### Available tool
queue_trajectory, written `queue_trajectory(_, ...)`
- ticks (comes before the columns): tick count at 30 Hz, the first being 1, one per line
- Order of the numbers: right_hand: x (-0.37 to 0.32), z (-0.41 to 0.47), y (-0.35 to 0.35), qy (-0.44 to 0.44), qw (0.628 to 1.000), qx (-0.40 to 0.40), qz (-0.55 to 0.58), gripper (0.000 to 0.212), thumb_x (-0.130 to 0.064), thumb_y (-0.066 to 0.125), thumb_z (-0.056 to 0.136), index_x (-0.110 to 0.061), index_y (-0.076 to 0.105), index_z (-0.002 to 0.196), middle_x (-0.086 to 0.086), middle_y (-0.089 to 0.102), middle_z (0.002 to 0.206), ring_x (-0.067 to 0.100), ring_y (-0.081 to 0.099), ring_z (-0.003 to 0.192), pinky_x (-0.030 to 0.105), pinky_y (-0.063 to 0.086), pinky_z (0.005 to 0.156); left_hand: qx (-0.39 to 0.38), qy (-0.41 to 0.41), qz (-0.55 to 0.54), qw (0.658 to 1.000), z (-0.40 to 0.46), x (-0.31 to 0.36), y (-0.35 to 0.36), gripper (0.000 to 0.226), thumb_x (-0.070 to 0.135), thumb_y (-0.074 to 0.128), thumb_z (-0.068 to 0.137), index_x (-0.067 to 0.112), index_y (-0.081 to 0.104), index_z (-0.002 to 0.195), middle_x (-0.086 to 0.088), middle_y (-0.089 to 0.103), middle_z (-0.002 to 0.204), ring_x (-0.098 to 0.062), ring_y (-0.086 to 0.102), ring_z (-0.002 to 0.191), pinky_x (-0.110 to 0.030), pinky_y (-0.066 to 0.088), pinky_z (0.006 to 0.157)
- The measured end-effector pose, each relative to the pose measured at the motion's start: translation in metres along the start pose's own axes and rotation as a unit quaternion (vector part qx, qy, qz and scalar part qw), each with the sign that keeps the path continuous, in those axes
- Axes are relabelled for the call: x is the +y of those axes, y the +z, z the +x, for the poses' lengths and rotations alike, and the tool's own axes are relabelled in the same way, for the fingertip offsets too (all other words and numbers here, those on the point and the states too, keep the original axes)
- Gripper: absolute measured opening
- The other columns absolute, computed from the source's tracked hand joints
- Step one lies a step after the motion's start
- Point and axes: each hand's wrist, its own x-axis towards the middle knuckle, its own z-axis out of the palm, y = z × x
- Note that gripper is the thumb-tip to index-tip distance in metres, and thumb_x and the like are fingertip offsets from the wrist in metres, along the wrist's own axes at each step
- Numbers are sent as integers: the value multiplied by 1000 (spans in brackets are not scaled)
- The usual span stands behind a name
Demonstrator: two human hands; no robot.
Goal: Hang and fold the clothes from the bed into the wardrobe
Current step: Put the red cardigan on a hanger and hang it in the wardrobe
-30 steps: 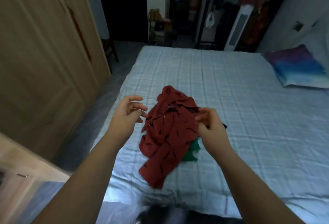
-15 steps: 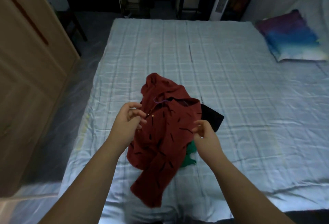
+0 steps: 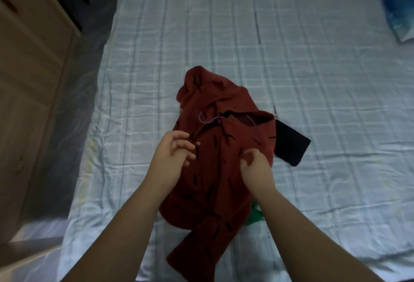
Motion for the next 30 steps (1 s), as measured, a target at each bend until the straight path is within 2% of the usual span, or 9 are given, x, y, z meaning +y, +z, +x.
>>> queue_trajectory(4, 3, 59, 15, -21, 997, 9, -67, 33, -22, 61, 92, -14, 58, 123, 11, 56, 119, 31, 54, 111, 40, 44, 94, 13, -10, 10, 1000, 35, -22, 19, 41, -16, 43, 86, 18, 56, 103, -3, 66, 84, -12, 64, 67, -23, 49, 59)
queue_trajectory(7, 7, 95, 28, -23, 988, 14, -151, 45, -35, 60, 92, -16, 51, 132, 10, 50, 129, 32, 47, 119, 48, 44, 95, 0, -12, 27, 1000, 60, -39, 38, 42, -16, 42, 86, 20, 57, 102, -2, 67, 85, -11, 65, 67, -23, 49, 59)
queue_trajectory(11, 18, 129, 33, -21, 974, 52, -220, 55, -39, 56, 91, -20, 44, 140, 5, 44, 143, 30, 39, 132, 54, 34, 102, -24, -22, 52, 998, 87, -56, 66, 42, -13, 42, 87, 24, 57, 102, 0, 67, 87, -12, 66, 71, -26, 49, 63)
queue_trajectory(15, 37, 149, 30, -2, 968, -8, -249, 59, -38, 54, 93, -27, 35, 148, 1, 36, 154, 27, 27, 143, 61, 25, 111, -40, -37, 70, 996, 112, -63, 90, 42, -13, 42, 87, 24, 56, 102, 3, 67, 84, -10, 66, 69, -23, 48, 60)
queue_trajectory(17, 43, 154, 30, -8, 968, -32, -247, 59, -39, 54, 94, -28, 35, 149, -1, 38, 152, 29, 30, 140, 59, 28, 109, -46, -42, 78, 995, 123, -65, 101, 42, -14, 41, 87, 23, 55, 101, 2, 66, 84, -12, 65, 69, -22, 48, 59)
queue_trajectory(22, 44, 163, 32, -53, 959, -29, -279, 47, -33, 55, 92, -28, 48, 139, 1, 50, 138, 31, 41, 125, 52, 35, 98, -47, -45, 100, 993, 149, -70, 113, 42, -13, 41, 87, 25, 56, 98, 2, 65, 86, -10, 65, 69, -21, 49, 58)
queue_trajectory(24, 43, 167, 35, -49, 964, -32, -260, 46, -29, 54, 91, -28, 50, 136, 2, 50, 134, 30, 43, 122, 52, 36, 98, -16, -48, 124, 991, 158, -73, 109, 40, -10, 43, 87, 27, 55, 96, 2, 64, 90, -9, 64, 70, -23, 49, 61)
queue_trajectory(27, 43, 169, 38, -47, 970, -25, -239, 43, -27, 53, 90, -29, 51, 133, 2, 51, 130, 28, 45, 118, 52, 36, 97, 67, -71, 178, 979, 172, -82, 101, 27, 1, 54, 85, 27, 52, 94, 0, 60, 92, -21, 61, 75, -32, 48, 63)
queue_trajectory(30, 47, 166, 40, -54, 970, -11, -237, 42, -27, 53, 90, -30, 52, 132, 2, 53, 128, 28, 47, 116, 51, 36, 98, 98, -119, 215, 964, 174, -82, 103, 22, 13, 58, 83, 27, 50, 98, -10, 58, 106, -23, 60, 75, -25, 40, 58)
